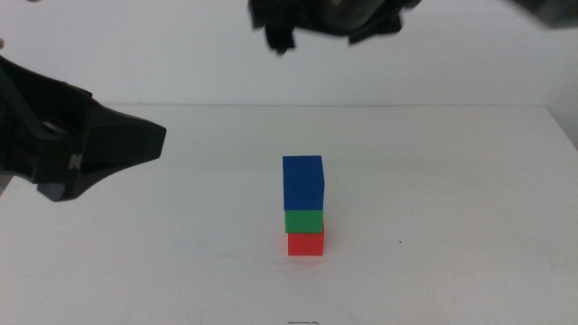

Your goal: Stack red cubes first, then green, then blue cubes in a specific spot.

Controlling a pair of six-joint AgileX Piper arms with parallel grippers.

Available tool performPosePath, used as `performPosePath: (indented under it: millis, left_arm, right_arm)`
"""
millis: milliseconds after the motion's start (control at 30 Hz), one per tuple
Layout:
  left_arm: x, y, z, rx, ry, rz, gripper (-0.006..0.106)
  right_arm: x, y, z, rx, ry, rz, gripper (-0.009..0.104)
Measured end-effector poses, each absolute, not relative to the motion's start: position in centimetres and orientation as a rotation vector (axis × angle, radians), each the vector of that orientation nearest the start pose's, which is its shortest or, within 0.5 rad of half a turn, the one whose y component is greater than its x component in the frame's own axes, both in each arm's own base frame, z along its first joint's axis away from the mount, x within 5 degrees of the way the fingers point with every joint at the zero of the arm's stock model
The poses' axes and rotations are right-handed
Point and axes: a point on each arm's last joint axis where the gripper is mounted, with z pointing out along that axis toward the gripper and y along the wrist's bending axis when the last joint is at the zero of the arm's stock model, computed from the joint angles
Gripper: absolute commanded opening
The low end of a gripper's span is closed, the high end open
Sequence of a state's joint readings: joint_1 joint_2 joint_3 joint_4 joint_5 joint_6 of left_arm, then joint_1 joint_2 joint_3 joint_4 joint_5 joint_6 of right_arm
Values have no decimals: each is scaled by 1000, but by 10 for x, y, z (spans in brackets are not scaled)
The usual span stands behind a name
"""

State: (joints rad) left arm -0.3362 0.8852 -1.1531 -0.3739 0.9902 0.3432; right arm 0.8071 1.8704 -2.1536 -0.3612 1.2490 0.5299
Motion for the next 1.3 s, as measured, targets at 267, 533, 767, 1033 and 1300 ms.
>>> performPosePath:
  millis: [267, 533, 767, 1033, 1300]
  left_arm:
    - [133, -76, 424, 676, 2070, -454, 94]
    - [133, -76, 424, 676, 2071, -454, 94]
    - [133, -76, 424, 676, 2071, -454, 94]
    - [134, -76, 424, 676, 2073, -454, 94]
    - [135, -56, 430, 478, 1985, -261, 94]
  right_arm:
    - [279, 177, 475, -200, 2290, 145, 86]
    - [241, 68, 478, -65, 2213, 86, 86]
    - [226, 40, 472, -7, 2155, 90, 86]
    - [224, 38, 470, -4, 2182, 71, 86]
    - [224, 38, 469, -4, 2186, 70, 86]
